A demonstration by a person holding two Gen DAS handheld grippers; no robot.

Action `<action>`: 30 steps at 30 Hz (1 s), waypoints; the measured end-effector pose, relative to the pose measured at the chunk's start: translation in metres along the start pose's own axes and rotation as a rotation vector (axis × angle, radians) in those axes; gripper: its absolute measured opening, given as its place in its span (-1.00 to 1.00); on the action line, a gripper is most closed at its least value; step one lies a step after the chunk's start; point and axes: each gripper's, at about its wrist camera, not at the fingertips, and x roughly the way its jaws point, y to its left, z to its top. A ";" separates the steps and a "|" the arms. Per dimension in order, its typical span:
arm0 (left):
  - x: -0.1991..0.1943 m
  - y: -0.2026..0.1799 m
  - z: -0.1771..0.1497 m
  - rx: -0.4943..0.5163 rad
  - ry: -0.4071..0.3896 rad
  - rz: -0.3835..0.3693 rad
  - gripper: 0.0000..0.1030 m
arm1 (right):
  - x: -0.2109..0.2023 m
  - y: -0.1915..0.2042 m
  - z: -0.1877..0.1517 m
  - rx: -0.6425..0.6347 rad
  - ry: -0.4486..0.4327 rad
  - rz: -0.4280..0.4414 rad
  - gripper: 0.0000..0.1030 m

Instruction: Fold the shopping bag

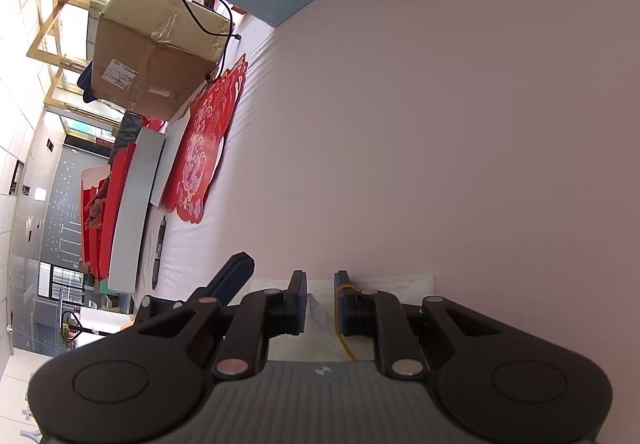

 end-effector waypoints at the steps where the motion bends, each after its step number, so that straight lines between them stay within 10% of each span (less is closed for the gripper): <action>1: -0.001 0.003 -0.002 -0.017 0.010 0.004 0.79 | -0.001 0.001 0.003 -0.013 0.014 -0.002 -0.65; 9: 0.000 0.016 -0.008 -0.109 0.037 -0.025 0.80 | -0.012 -0.015 0.035 -0.115 0.191 0.074 -0.53; 21: 0.004 0.026 -0.009 -0.157 0.045 -0.062 0.81 | -0.038 -0.063 0.014 0.110 0.023 0.181 -0.78; 30: 0.000 0.018 -0.010 -0.118 0.032 -0.036 0.81 | -0.053 -0.052 -0.027 0.132 -0.244 -0.004 -0.76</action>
